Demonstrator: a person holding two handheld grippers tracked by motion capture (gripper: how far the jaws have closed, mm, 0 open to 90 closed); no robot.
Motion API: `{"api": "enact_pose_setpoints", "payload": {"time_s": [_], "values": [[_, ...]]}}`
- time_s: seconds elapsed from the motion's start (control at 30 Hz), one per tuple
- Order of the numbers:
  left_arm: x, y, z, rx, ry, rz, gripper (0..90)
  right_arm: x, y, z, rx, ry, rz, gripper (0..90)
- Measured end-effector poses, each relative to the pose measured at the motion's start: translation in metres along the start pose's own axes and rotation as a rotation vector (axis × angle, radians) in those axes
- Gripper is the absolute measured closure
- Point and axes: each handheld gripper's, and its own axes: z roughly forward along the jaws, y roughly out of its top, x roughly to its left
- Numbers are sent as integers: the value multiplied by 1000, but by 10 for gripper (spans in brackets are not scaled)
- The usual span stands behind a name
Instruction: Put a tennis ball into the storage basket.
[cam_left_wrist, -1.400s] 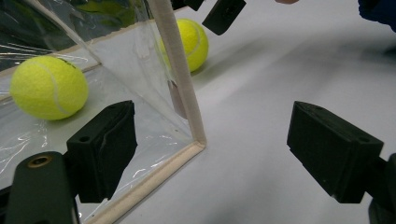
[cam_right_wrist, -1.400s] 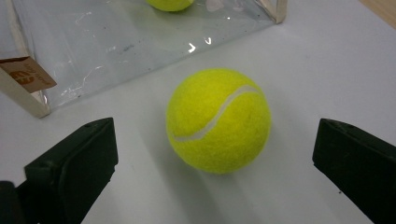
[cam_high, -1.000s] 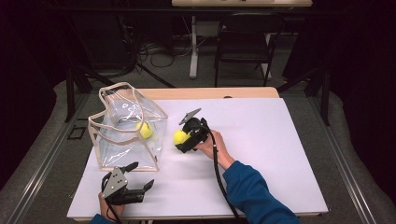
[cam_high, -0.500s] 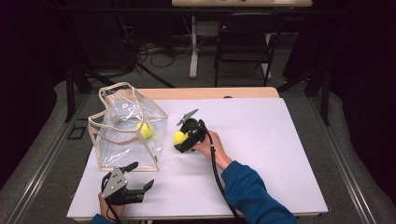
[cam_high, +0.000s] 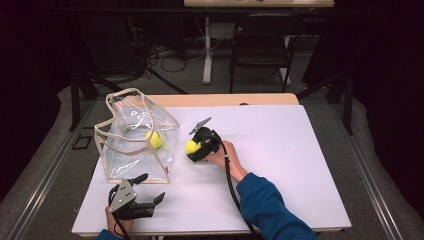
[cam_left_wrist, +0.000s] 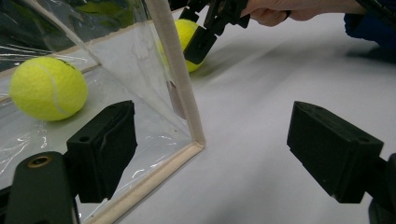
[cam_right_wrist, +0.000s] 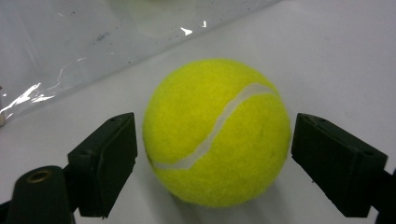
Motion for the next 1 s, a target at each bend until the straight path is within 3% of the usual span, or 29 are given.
{"api": "enact_pose_setpoints", "payload": {"time_s": [0.33,0.63,1.0], "values": [[0,0,0,3,-1,-3,160,-1,-1,1,4,5,9,253],[0,0,0,1,-3,0,160,-2,-2,0,-12,4,12,262],[1,0,0,0,-2,-2,160,-3,-3,-14,-62,12,27,263]]}}
